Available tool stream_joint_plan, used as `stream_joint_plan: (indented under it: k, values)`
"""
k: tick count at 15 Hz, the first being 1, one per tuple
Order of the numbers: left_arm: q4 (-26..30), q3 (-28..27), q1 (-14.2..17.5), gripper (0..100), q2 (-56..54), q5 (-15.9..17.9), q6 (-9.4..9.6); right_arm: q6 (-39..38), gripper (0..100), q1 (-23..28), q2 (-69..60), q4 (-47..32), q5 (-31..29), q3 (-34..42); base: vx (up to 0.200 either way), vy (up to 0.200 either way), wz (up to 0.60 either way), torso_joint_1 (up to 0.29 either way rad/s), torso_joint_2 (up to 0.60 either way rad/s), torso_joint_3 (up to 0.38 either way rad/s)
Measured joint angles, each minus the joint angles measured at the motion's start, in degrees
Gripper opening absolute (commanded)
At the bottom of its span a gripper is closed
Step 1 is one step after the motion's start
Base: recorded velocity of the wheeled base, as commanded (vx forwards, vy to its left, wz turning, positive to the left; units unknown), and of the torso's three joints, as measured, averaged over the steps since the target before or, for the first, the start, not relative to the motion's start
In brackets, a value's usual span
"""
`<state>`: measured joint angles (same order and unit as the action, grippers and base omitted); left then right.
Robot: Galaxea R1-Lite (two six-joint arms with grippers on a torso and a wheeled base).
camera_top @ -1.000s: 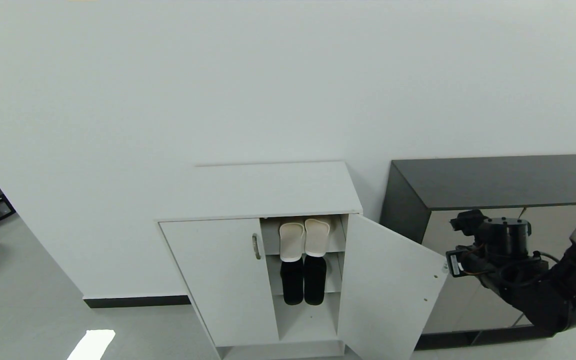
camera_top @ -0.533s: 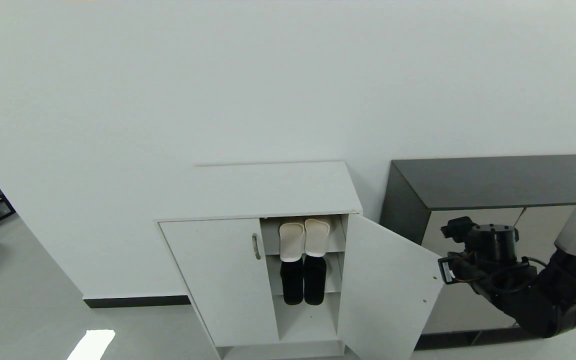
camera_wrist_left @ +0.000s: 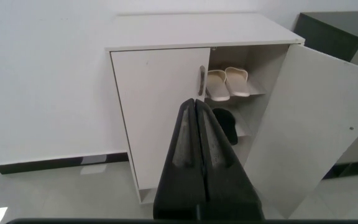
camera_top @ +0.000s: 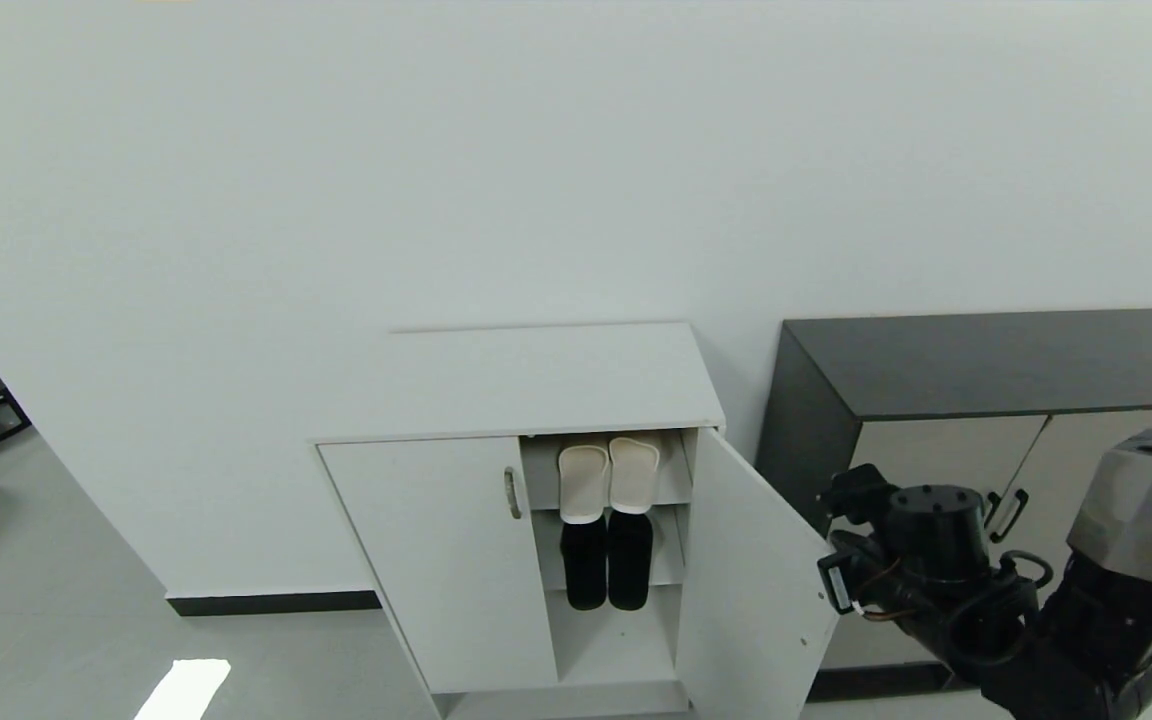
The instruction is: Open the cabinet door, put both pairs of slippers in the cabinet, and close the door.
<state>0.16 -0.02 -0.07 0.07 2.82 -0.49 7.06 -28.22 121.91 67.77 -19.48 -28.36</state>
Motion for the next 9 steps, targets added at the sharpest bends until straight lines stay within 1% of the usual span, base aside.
stream_joint_plan:
  k: [2,4,6,9]
  values:
    - [0.02,0.00,-0.04,0,0.02,-0.02,-0.11,-2.71,0,-5.45,-0.27,1.34,-0.28,1.51,0.000,0.000,0.00,0.000,0.00,0.000]
    - [0.02,0.00,0.00,0,0.02,0.00,-0.16,-4.57,0,-7.94,-0.38,1.80,-0.44,1.60,0.000,0.000,0.00,0.000,0.00,0.000]
    - [0.02,-0.02,0.00,0,0.02,0.00,-0.17,-4.79,0,-7.50,-0.35,1.72,-1.91,0.91,0.000,0.000,0.00,0.000,0.00,0.000]
    - [0.02,0.00,-0.02,0,0.02,0.00,-0.20,-4.88,0,-6.64,0.74,1.89,-2.11,0.16,0.000,0.000,0.00,0.000,0.00,0.000]
